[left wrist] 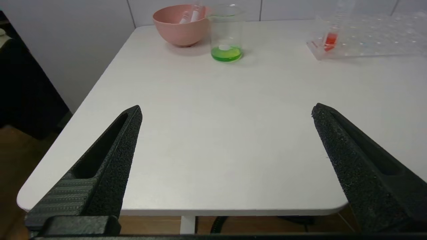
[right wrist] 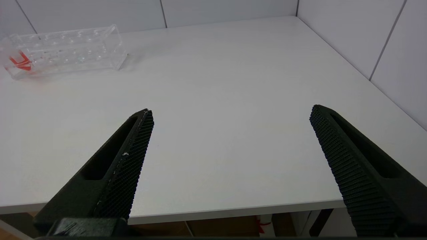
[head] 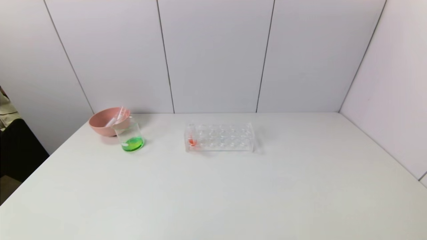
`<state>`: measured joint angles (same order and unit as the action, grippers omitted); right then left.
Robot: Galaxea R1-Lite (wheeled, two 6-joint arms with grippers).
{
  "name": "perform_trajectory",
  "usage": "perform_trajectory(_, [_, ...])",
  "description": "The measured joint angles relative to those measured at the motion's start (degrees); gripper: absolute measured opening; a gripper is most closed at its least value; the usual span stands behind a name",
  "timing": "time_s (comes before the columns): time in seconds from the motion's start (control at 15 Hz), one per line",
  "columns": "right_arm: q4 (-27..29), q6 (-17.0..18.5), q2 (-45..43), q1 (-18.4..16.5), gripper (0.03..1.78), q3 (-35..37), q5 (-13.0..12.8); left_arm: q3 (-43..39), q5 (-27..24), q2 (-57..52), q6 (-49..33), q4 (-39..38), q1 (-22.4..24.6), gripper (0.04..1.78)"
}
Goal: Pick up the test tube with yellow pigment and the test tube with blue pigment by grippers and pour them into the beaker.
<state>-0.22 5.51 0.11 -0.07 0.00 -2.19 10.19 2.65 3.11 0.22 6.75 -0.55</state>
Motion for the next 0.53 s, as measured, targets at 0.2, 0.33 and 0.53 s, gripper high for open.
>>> perform_trajectory(0.2, [0.0, 0.0, 0.0, 0.0, 1.71, 0.0, 0.0, -7.9, -0.5, -2.2, -0.4, -7.5, 0.0, 1.77])
perform_trajectory(0.33, [0.0, 0.0, 0.0, 0.0, 1.71, 0.0, 0.0, -9.6, -1.4, -2.9, -0.4, -7.2, 0.0, 1.77])
perform_trajectory(0.53, [0.0, 0.0, 0.0, 0.0, 1.71, 0.0, 0.0, -10.1, -1.5, -3.1, -0.5, -7.1, 0.0, 1.77])
